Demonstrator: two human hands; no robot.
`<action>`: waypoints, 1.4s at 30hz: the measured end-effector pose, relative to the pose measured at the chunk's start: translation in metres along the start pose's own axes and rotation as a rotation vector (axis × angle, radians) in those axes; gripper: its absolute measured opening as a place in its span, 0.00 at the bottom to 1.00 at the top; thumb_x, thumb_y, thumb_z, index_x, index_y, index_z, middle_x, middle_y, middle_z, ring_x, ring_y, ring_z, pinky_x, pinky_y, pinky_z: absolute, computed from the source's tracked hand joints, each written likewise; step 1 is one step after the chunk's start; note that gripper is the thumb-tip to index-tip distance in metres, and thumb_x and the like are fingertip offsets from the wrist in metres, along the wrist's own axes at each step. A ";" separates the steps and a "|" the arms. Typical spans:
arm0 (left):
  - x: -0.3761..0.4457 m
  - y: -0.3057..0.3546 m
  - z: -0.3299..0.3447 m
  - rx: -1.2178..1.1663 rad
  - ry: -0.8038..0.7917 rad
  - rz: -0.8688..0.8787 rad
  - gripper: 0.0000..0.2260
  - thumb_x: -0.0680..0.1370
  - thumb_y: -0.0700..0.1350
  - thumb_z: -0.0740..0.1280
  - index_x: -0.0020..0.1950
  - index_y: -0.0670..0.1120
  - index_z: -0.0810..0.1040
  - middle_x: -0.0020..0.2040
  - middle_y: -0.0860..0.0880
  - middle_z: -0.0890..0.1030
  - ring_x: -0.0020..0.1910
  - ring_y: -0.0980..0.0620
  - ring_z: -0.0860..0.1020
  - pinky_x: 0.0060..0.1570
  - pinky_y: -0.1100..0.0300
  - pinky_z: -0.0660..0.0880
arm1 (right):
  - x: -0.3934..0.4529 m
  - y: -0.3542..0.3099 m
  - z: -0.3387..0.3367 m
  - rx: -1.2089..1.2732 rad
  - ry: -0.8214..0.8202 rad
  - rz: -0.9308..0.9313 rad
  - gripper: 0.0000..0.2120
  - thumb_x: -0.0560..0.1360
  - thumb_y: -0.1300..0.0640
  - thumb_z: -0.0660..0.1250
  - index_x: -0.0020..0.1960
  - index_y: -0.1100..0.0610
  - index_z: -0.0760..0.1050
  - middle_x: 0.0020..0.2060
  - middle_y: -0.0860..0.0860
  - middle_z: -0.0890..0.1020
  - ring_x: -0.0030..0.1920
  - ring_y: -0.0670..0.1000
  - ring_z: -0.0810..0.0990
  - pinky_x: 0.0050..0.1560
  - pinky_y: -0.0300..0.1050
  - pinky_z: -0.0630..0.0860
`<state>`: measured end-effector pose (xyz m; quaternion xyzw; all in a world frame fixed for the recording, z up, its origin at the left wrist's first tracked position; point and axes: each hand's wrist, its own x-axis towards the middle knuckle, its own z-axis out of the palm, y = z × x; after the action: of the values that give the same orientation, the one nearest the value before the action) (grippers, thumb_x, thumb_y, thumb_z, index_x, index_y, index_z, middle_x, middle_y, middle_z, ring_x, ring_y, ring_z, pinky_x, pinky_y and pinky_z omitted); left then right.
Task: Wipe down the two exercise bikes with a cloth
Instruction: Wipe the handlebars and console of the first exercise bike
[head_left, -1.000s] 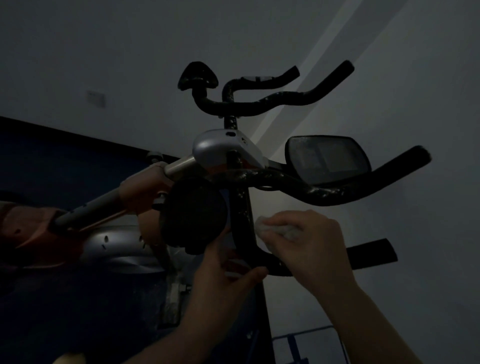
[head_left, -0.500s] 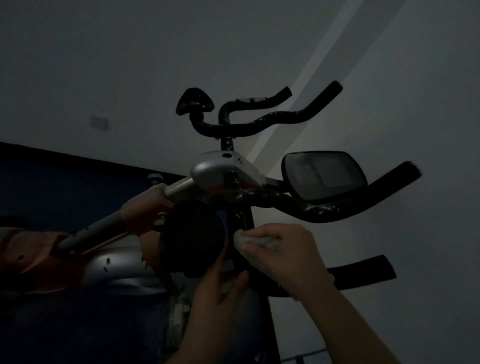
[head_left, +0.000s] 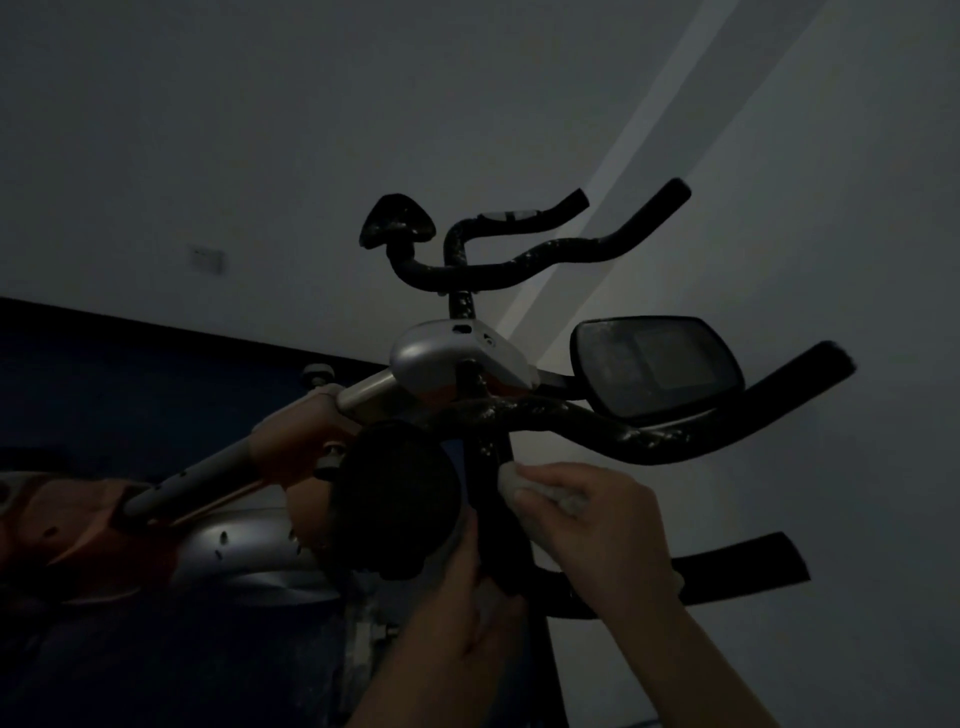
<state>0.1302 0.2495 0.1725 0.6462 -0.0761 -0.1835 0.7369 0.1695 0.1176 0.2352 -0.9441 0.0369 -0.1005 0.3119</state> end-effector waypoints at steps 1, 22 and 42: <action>-0.008 0.008 -0.006 0.160 -0.098 0.030 0.40 0.67 0.67 0.66 0.72 0.58 0.51 0.76 0.55 0.56 0.74 0.55 0.60 0.70 0.63 0.60 | -0.001 0.001 -0.001 0.001 0.022 0.000 0.08 0.70 0.55 0.75 0.48 0.48 0.85 0.44 0.42 0.86 0.44 0.39 0.83 0.49 0.38 0.80; 0.035 0.023 -0.071 0.638 0.437 0.443 0.27 0.65 0.51 0.74 0.62 0.53 0.72 0.60 0.55 0.70 0.61 0.63 0.63 0.59 0.71 0.58 | 0.013 -0.026 0.042 -0.174 0.106 -0.185 0.07 0.69 0.53 0.71 0.46 0.51 0.85 0.43 0.46 0.85 0.44 0.48 0.81 0.46 0.38 0.74; 0.051 0.035 -0.083 0.758 0.199 0.414 0.25 0.65 0.59 0.63 0.61 0.56 0.71 0.57 0.57 0.71 0.60 0.56 0.66 0.59 0.58 0.62 | -0.001 -0.033 0.032 -0.124 0.260 0.171 0.05 0.72 0.52 0.71 0.40 0.51 0.84 0.36 0.41 0.82 0.39 0.40 0.78 0.36 0.26 0.70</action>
<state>0.2126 0.3106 0.1879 0.8564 -0.1943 0.0721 0.4728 0.1760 0.1630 0.2292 -0.9340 0.1632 -0.1924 0.2530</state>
